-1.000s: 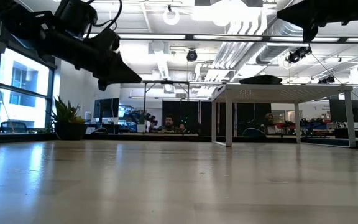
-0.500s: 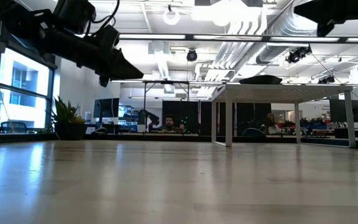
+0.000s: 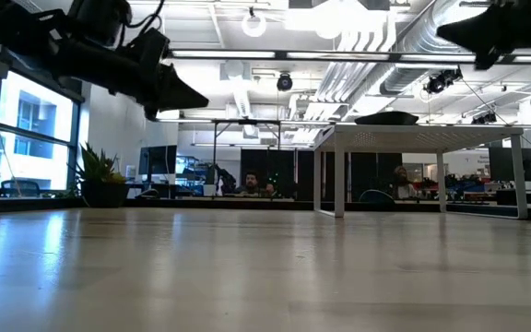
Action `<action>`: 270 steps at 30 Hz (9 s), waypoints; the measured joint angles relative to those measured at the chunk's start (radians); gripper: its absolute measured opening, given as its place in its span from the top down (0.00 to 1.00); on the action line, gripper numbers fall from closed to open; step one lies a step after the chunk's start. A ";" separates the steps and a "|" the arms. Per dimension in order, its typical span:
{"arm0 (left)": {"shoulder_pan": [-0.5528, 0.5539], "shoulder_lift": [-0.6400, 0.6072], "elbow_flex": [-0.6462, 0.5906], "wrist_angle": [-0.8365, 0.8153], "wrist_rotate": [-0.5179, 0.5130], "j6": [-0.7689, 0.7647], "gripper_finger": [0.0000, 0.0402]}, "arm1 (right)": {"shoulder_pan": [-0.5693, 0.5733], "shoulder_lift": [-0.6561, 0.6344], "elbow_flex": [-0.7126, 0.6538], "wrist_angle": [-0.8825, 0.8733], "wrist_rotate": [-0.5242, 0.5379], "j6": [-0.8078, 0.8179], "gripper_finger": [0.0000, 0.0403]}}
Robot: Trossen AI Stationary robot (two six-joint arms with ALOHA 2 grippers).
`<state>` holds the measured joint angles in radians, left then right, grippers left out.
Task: Pick & Place Mini shaped plates
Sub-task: Return to Home Position
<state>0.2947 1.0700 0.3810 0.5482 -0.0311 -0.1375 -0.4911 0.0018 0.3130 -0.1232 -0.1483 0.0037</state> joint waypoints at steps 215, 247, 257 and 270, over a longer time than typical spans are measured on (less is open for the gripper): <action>-0.217 -1.002 -0.364 -0.551 0.065 -0.130 1.00 | 0.002 0.012 -0.304 0.210 0.164 0.127 0.97; -0.217 -1.002 -0.364 -0.551 0.065 -0.130 1.00 | 0.003 0.012 -0.304 0.210 0.164 0.127 0.97; -0.216 -1.002 -0.364 -0.551 0.065 -0.130 1.00 | 0.002 0.013 -0.305 0.210 0.164 0.127 0.97; -0.216 -1.002 -0.364 -0.551 0.065 -0.130 1.00 | 0.002 0.012 -0.305 0.210 0.163 0.127 0.97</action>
<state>0.0783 0.0677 0.0170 -0.0025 0.0339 -0.2672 -0.4888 0.0143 0.0082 0.0864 0.0151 0.1303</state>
